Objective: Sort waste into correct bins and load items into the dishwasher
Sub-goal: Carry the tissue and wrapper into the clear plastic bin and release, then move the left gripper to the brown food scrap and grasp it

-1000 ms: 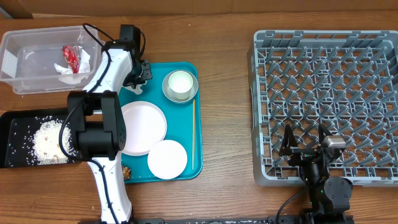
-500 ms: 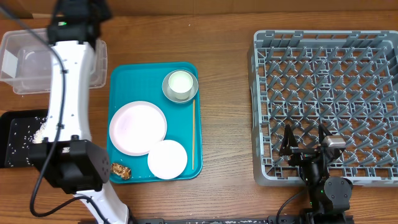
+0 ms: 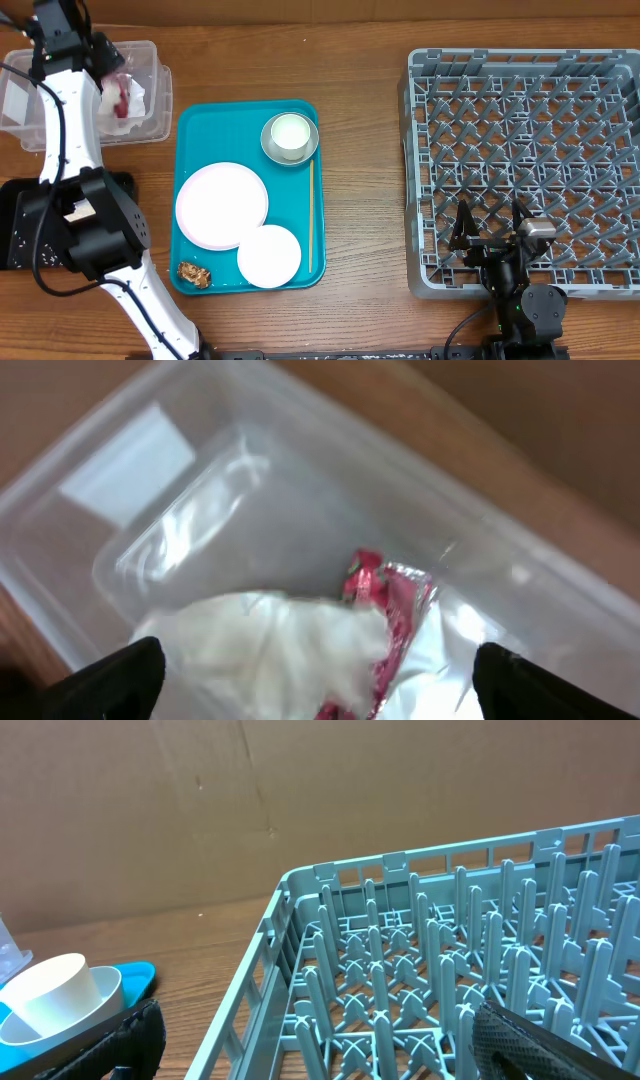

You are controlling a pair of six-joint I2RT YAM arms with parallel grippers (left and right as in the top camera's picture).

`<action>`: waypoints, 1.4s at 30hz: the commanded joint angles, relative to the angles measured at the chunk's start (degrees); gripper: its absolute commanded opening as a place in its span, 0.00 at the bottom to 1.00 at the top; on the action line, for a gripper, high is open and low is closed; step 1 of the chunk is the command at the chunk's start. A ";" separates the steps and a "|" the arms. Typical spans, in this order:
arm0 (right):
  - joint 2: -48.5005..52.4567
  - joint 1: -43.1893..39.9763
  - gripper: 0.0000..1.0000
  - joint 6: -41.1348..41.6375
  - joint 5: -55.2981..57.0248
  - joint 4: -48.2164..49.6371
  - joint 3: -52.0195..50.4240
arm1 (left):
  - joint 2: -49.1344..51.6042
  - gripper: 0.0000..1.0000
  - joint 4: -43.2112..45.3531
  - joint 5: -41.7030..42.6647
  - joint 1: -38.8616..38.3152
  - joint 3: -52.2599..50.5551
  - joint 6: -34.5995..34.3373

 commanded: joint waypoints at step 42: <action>-0.57 -0.28 1.00 -0.37 0.74 0.37 -0.59 | -56.02 0.04 -53.77 12.37 -1.38 -36.15 -27.76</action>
